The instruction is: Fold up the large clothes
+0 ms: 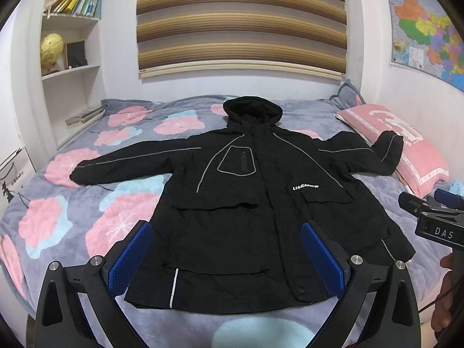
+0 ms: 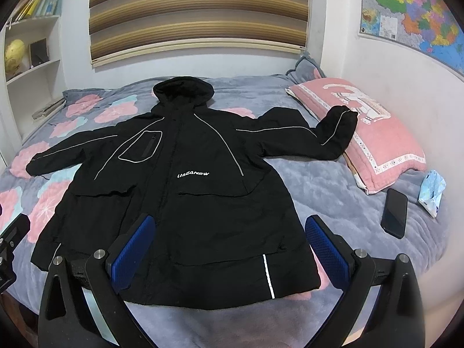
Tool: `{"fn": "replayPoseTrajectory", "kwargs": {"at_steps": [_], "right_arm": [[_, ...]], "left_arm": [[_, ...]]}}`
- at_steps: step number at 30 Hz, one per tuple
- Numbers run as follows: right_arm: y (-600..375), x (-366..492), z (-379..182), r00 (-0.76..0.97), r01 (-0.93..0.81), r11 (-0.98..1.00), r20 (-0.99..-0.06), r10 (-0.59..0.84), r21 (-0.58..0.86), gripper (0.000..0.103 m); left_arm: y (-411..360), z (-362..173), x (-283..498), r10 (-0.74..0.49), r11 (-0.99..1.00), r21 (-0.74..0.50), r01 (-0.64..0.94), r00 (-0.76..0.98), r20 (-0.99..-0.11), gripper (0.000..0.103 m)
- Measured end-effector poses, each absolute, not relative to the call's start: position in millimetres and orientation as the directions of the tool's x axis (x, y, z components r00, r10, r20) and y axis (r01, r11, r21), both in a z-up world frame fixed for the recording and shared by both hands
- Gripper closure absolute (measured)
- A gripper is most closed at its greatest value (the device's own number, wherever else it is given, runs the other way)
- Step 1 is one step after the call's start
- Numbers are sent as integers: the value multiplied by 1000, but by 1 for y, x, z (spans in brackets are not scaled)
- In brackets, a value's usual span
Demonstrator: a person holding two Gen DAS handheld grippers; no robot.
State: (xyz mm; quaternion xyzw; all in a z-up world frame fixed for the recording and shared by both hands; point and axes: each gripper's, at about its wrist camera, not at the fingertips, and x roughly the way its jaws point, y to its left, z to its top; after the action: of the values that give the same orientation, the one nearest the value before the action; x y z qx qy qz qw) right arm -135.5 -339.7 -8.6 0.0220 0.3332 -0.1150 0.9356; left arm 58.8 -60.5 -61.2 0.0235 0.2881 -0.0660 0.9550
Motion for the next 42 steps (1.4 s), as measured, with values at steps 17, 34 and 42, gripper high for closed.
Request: {"fn": "replayPoseTrajectory", "kwargs": {"at_steps": [17, 34, 42], "right_arm": [[-324, -153, 10, 771, 213, 976, -605, -200, -50, 0], [-286, -181, 46, 820, 169, 981, -538, -194, -97, 0], [-304, -154, 21, 794, 171, 984, -583, -170, -54, 0]], "left_arm": [[-55, -46, 40, -122, 989, 3, 145, 845, -520, 1], [0, -20, 8, -97, 995, -78, 69, 891, -444, 1], [9, -37, 35, -82, 993, -113, 30, 870, -487, 1]]}}
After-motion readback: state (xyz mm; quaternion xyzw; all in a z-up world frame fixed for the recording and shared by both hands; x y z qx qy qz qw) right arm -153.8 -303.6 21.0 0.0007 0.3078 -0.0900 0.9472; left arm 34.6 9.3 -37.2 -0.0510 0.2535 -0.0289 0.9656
